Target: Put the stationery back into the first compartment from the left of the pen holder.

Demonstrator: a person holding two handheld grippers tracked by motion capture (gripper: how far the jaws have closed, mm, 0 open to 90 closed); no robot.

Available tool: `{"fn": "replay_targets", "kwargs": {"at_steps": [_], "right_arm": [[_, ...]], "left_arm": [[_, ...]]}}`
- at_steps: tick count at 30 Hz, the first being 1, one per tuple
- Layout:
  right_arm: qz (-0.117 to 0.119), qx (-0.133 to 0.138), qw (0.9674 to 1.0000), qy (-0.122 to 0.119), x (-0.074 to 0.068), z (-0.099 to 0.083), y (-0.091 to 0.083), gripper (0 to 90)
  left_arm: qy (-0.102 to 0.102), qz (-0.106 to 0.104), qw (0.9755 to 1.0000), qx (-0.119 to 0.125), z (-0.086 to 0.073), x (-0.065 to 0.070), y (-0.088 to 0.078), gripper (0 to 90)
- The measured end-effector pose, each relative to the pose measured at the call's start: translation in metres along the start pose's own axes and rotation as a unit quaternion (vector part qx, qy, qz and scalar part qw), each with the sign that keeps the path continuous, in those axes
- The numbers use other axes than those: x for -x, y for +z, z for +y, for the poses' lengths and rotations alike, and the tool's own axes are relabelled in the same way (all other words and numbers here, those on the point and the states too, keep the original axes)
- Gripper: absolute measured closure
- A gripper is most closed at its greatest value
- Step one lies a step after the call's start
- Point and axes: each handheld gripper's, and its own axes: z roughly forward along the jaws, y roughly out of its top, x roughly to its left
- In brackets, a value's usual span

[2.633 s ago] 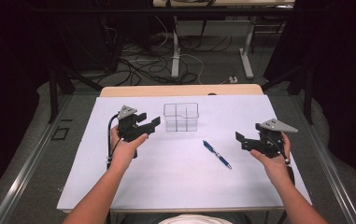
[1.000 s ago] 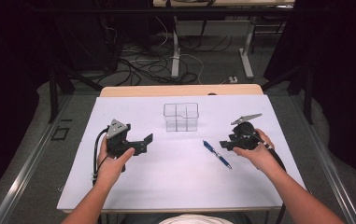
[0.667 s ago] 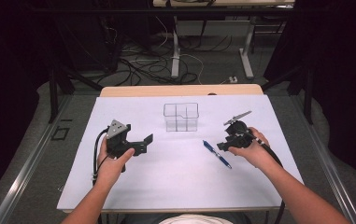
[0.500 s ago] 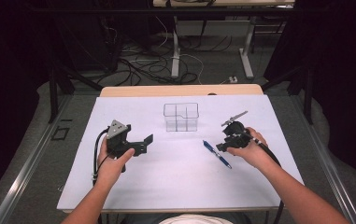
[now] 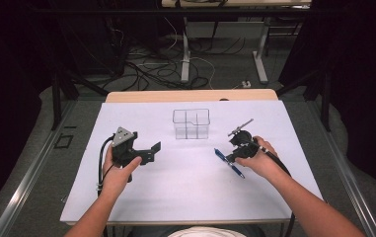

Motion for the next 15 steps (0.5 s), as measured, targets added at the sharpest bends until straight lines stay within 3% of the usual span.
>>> {"fn": "replay_targets", "kwargs": {"at_steps": [10, 12, 13, 15], "right_arm": [[0.004, -0.011, 0.9999, -0.006, -0.0016, -0.0001, 0.0087, 63.6], [0.007, -0.018, 0.9998, 0.001, -0.0023, -0.0003, 0.011, 65.2], [0.003, -0.037, 0.9993, 0.0, -0.0026, 0.0009, 0.0097, 65.6], [0.001, -0.04, 0.9992, -0.002, -0.0025, 0.0008, 0.0106, 65.8]], "left_arm": [[0.001, 0.002, 1.0, -0.002, -0.0007, -0.0011, 0.0, 0.7], [0.002, 0.003, 1.0, -0.001, -0.0008, -0.0014, 0.0003, 0.7], [0.002, 0.002, 1.0, -0.003, -0.001, -0.0014, 0.0003, 0.7], [0.002, 0.003, 1.0, -0.004, -0.0011, -0.0014, 0.0004, 0.7]]}}
